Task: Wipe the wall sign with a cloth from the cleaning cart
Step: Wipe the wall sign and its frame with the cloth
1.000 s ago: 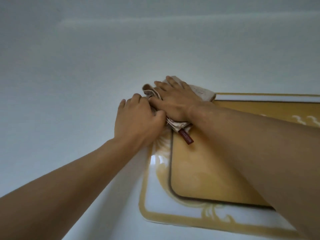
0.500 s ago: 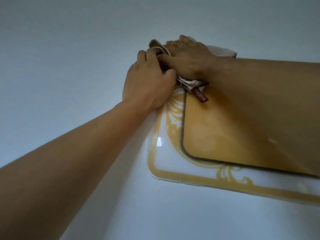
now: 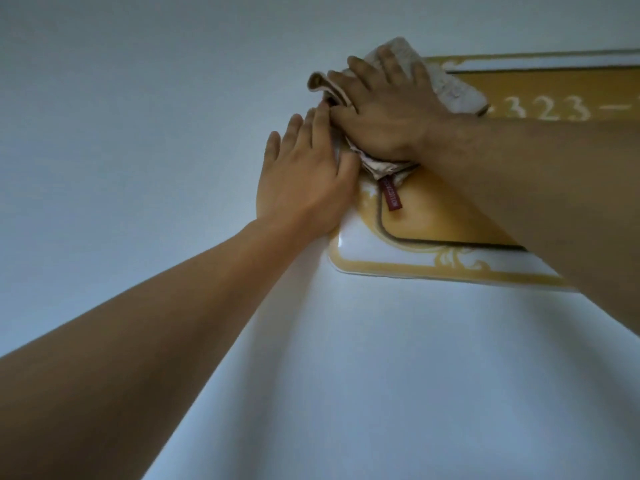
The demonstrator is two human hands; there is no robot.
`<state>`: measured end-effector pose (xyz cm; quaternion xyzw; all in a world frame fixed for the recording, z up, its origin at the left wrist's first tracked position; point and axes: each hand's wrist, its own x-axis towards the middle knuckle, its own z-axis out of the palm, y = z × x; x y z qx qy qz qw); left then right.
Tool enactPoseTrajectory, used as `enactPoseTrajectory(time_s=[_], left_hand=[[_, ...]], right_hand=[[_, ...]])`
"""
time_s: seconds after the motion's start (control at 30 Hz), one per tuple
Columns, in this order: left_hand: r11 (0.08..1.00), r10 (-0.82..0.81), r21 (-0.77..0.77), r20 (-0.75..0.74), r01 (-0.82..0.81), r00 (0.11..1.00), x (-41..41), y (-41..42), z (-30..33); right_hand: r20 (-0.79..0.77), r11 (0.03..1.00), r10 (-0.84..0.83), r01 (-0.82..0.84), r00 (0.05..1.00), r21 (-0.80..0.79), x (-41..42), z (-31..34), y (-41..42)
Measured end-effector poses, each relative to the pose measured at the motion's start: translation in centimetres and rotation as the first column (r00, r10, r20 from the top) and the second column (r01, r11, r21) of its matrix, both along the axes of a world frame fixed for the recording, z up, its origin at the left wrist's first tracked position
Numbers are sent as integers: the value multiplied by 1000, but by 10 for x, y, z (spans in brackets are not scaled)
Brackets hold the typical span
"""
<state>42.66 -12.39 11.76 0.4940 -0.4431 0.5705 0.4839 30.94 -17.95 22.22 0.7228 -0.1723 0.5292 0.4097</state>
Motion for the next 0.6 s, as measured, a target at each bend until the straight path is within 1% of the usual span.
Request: enactPoseTrajectory(time_s=[0.1, 0.23, 0.33, 0.43, 0.6], left_hand=[[999, 25, 22, -7, -25, 1000, 1, 1, -16], [991, 113, 81, -24, -111, 993, 9, 2, -39], [983, 149, 112, -22, -145, 989, 8, 3, -47], [983, 145, 114, -25, -141, 989, 8, 4, -49], [988, 134, 86, -45, -130, 990, 6, 3, -50]], right_hand=[[4, 1000, -19, 19, 1000, -3, -2, -14, 2], [29, 999, -34, 34, 999, -1, 3, -29, 1], [39, 999, -34, 34, 999, 3, 2, -38, 2], [48, 999, -34, 34, 998, -3, 3, -49, 3], [17, 999, -29, 30, 999, -21, -1, -69, 0]])
